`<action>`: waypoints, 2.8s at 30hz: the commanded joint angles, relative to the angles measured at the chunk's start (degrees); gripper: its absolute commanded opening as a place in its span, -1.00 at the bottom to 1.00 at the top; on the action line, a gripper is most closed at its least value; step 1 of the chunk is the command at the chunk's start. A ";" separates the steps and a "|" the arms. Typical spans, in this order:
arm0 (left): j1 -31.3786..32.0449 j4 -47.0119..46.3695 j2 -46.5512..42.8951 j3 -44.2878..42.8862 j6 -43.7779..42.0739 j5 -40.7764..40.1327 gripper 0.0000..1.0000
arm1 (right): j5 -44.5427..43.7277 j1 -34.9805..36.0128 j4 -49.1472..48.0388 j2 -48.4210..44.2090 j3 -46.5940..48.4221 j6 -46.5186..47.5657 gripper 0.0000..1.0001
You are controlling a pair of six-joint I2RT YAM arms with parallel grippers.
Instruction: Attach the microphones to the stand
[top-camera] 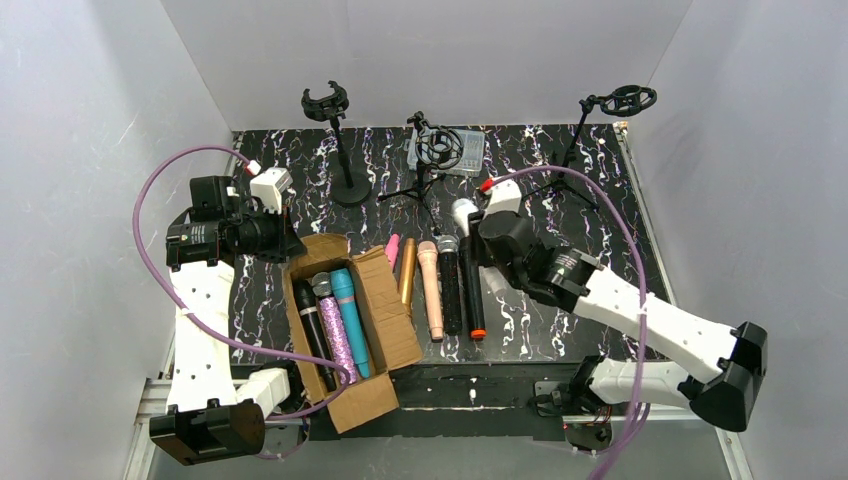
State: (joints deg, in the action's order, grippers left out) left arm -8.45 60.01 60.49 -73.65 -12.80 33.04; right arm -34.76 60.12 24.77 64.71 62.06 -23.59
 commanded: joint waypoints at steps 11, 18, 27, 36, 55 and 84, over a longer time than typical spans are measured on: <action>0.02 -0.86 -1.24 -0.84 1.14 2.65 -1.00 | 9.82 -20.40 -13.59 7.34 -19.51 -1.14 -0.97; 0.02 -0.86 -1.29 -0.51 1.39 3.18 -1.00 | 14.26 -21.23 -16.87 10.30 -23.59 -3.35 -0.97; 0.02 -0.90 -1.24 -0.56 1.54 3.31 -1.00 | 21.10 -21.21 -19.65 18.23 -25.41 -5.50 -0.59; 0.09 -0.92 -1.39 -0.69 1.92 3.39 -1.00 | 21.63 -20.98 -12.14 8.45 -15.84 -5.68 0.16; 0.02 1.99 -1.85 -3.31 3.17 -3.47 -1.00 | 3.28 29.59 -7.18 37.54 25.25 -3.55 0.25; 0.07 4.63 -4.60 -1.81 -0.31 2.92 -1.00 | -1.06 25.42 -1.40 57.06 34.81 -1.90 0.30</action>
State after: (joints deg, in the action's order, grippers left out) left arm -8.45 64.97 56.99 -75.11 -12.84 30.87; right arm -36.53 86.30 22.39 116.77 95.09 -25.80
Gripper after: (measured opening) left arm 0.027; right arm 0.651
